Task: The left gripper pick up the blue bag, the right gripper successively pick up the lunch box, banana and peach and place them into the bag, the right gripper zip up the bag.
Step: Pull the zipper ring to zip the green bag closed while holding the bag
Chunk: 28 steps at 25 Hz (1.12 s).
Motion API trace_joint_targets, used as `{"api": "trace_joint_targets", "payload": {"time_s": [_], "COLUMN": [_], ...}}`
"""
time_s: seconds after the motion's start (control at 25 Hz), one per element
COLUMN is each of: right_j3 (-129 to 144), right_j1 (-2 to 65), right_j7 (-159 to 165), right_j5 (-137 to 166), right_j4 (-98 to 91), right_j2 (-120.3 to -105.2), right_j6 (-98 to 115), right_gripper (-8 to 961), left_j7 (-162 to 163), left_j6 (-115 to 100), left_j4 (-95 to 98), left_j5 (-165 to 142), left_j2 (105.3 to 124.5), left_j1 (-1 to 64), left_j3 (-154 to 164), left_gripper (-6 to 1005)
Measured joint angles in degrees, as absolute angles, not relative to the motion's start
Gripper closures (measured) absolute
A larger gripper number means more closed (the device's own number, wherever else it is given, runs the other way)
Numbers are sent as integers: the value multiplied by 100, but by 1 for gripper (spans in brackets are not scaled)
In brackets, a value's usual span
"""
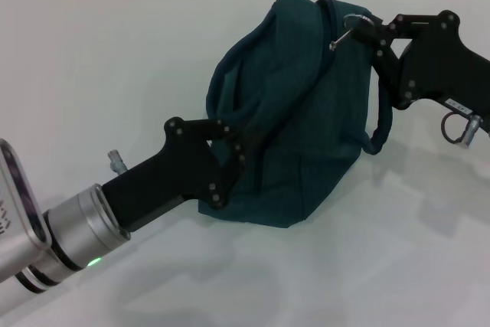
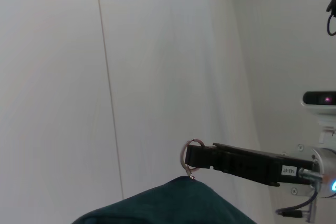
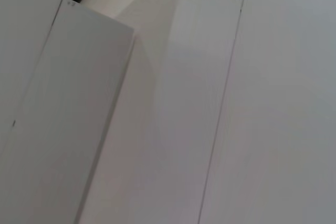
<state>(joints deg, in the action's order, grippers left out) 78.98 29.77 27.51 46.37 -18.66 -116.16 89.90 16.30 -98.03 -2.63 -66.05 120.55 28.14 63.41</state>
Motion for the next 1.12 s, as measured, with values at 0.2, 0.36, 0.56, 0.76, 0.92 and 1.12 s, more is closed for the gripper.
{"api": "trace_joint_targets", "payload": {"time_s": [0.2, 0.36, 0.56, 0.76, 0.92, 1.12], "right_j3": [7892, 7910, 7899, 7896, 7890, 7857], "right_j1": [2940, 2920, 2918, 2917, 2907, 2907], "right_j7": [2753, 2863, 2890, 2884, 2845, 2806], "right_j5": [4379, 4266, 4233, 4148, 4127, 4049], "right_j4": [-1789, -1780, -1733, -1707, -1693, -1643], "right_j2": [-11610, -11598, -11592, -11605, -11607, -11600], "right_j6": [8984, 8987, 8924, 8858, 8840, 8825], "right_gripper": [947, 947, 947, 946, 946, 944], "left_j7": [1628, 1643, 1642, 1623, 1621, 1619], "left_j6": [-9708, -9563, -9555, -9549, -9545, -9496], "left_j4": [-262, -255, -254, -196, -185, -28], "left_j5": [-6501, -6254, -6139, -6119, -6053, -5921], "left_j2": [12043, 12036, 12027, 12033, 12026, 12016], "left_j1": [2809, 2796, 2790, 2775, 2734, 2612], "left_j3": [6317, 6310, 6311, 6319, 6310, 6311], "left_gripper": [942, 942, 943, 943, 944, 945]}}
